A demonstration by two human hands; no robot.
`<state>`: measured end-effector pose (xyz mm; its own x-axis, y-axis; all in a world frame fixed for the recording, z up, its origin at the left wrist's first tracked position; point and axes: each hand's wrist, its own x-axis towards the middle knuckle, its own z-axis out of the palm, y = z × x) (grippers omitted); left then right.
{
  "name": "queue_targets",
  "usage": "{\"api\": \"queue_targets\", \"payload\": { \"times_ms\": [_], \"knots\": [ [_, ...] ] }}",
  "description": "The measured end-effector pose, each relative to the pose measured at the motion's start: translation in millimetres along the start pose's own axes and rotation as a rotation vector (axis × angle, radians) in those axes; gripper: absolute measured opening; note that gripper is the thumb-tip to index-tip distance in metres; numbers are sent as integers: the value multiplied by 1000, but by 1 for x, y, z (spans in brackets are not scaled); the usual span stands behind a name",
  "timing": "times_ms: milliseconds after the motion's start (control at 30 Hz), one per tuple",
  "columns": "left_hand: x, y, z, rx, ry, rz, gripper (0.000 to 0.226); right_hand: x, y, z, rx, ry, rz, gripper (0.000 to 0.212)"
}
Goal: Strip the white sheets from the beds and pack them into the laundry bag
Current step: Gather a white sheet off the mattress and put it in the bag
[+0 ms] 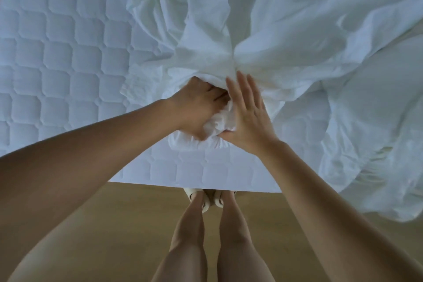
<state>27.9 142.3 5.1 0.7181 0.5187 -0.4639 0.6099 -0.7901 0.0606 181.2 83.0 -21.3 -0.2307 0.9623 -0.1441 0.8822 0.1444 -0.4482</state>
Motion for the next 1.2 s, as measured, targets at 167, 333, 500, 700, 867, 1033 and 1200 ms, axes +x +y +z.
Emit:
{"api": "queue_targets", "payload": {
  "times_ms": [167,333,500,700,867,1033,1200],
  "knots": [
    [-18,-15,25,-122,543,150,48,32,-1,-9,-72,-246,-45,109],
    [-27,-25,23,-300,-108,-301,148,27,-6,-9,-58,-263,23,98],
    [-3,-23,16,-240,-158,-188,142,30,-8,-13,27,-271,117,102],
    [9,-28,12,-563,-130,-294,75,-14,-30,2,-281,-305,-3,125],
    [5,-24,7,-1105,-343,-371,41,-17,-22,-13,-365,-296,-66,139],
    [10,-4,10,-1102,-452,-340,41,-11,-11,-12,-431,-460,-68,121],
    [-10,27,10,-560,-45,-455,86,25,3,-18,-212,-568,81,90]
  ]
}}
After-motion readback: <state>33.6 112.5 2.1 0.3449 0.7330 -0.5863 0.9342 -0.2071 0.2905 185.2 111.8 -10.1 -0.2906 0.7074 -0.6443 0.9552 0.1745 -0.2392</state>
